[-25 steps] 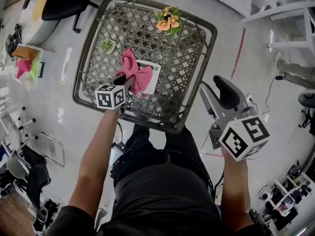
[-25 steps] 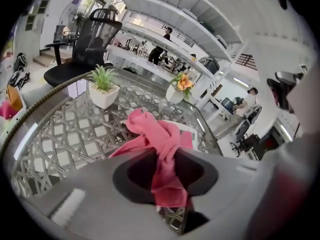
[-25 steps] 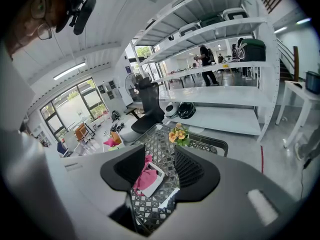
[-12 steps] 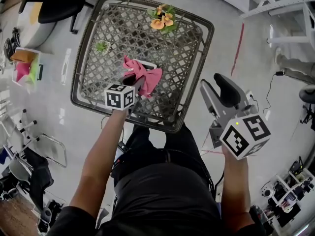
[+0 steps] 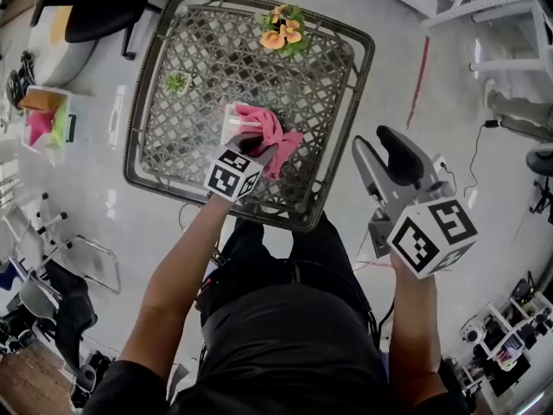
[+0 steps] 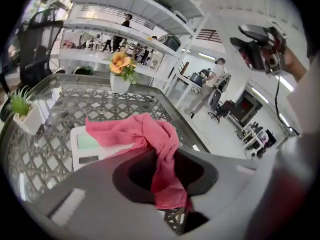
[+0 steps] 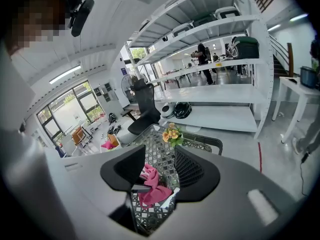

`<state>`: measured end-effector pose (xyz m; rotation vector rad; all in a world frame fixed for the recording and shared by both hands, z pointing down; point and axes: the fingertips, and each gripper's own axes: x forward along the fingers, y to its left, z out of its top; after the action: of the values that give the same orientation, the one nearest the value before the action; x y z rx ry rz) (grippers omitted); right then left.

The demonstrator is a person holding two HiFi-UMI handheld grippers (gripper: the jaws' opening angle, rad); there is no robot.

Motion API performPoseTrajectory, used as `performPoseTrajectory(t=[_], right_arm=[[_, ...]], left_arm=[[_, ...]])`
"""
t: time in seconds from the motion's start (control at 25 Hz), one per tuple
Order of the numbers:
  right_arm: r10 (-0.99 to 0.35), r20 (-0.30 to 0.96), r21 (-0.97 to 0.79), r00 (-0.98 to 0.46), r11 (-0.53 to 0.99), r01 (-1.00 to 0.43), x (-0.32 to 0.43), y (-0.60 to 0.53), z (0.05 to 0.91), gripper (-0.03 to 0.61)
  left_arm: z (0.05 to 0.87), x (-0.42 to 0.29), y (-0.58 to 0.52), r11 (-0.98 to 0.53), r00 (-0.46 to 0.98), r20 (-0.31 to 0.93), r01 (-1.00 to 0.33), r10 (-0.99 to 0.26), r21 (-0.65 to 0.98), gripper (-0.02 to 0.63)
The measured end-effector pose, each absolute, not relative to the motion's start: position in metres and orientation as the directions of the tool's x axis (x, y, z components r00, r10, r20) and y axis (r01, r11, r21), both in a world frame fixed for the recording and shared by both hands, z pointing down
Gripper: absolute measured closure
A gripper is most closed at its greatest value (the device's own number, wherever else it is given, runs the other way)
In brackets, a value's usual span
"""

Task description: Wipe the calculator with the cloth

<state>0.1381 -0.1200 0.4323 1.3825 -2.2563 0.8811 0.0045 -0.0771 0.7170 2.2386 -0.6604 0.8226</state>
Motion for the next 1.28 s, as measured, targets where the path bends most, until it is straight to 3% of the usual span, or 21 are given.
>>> performPoseTrajectory(t=[0.28,0.64,1.08,1.28], right_arm=[[-0.669,0.581,-0.325,-0.464,0.331,-0.886,0.135,-0.122,0.432,0.396],[-0.665,0.58,-0.327,-0.471,0.339,-0.882,0.126,-0.124,0.434,0.396],[-0.656,0.581,-0.323,-0.481,0.357,-0.877,0.113,-0.119,0.427,0.396],[-0.654,0.582,-0.325,-0.484,0.359,-0.875,0.107,-0.121,0.43,0.397]], left_arm=[[0.713,-0.002,-0.059,-0.936,0.596,0.8,-0.314,-0.066,0.157,0.459],[0.73,-0.063,-0.064,-0.988,0.46,0.883,-0.153,-0.094,-0.026,0.459],[0.732,-0.127,-0.068,-0.964,0.377,0.911,-0.255,-0.164,-0.068,0.459],[0.721,-0.147,-0.081,-0.855,0.447,0.87,-0.515,-0.209,0.06,0.459]])
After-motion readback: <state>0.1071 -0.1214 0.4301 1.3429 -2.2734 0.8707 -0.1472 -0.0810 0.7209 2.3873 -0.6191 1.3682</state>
